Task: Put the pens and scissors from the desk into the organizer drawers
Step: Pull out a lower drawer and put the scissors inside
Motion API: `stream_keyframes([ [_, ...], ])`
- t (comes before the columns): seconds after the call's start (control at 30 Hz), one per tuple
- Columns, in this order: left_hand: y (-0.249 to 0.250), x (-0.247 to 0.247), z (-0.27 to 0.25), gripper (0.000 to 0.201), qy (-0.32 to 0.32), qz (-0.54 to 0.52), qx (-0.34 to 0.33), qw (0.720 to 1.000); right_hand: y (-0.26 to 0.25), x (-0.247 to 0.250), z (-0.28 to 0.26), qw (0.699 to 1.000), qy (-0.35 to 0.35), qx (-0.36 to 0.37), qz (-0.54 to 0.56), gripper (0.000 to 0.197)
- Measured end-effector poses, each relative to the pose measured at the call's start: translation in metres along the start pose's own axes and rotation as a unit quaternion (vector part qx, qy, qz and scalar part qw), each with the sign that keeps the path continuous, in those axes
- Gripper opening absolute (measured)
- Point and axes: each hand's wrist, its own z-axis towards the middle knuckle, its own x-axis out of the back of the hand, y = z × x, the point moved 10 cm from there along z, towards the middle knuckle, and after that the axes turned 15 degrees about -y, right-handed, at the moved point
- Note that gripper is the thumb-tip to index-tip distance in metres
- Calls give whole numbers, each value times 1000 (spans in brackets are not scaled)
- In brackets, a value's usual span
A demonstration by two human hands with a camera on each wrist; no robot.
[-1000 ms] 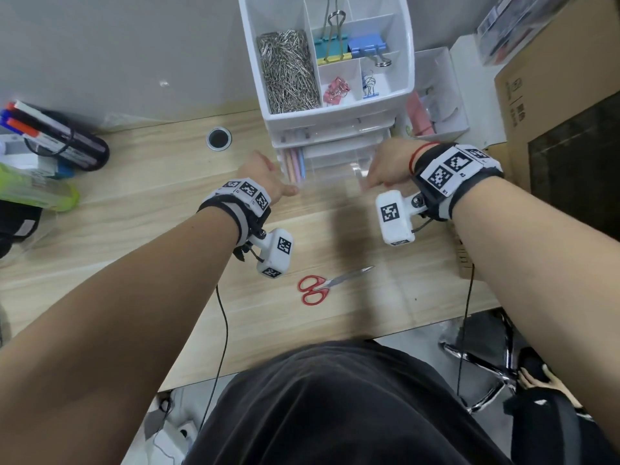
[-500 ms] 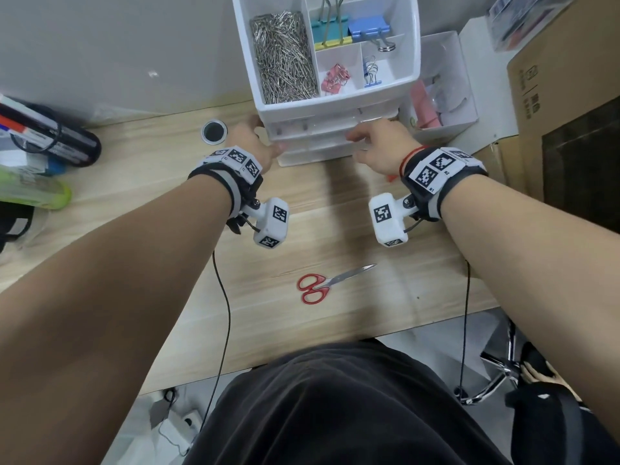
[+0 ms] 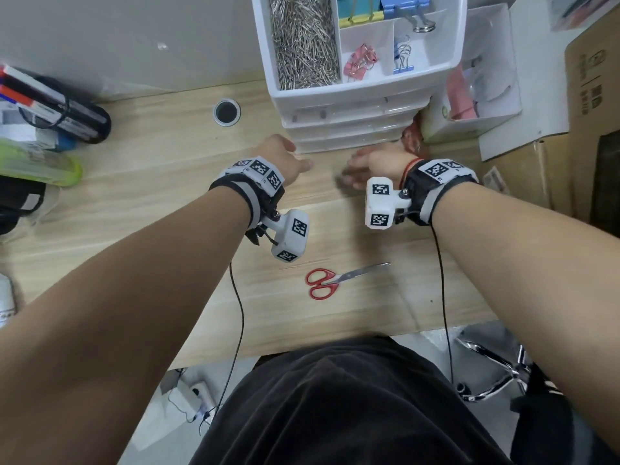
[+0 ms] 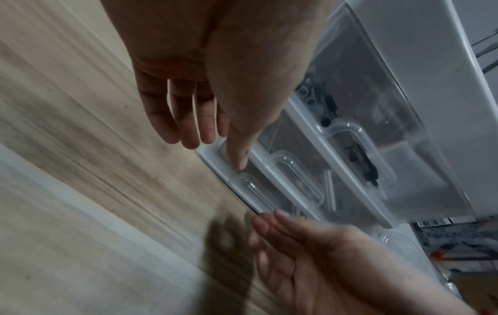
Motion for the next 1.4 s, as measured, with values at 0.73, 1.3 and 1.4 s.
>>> stream_keyframes([
  [0.73,32,-3,-13,32,31,144,-131,980,40,-31,-12,988,-20,-88,123,19],
  [1.3,38,-13,-24,53,-17,191,-162,968,-56,0,-57,860,124,-6,-495,60],
  [1.4,32,-18,-24,60,-39,182,-135,973,-53,2,-57,857,127,-19,-499,73],
])
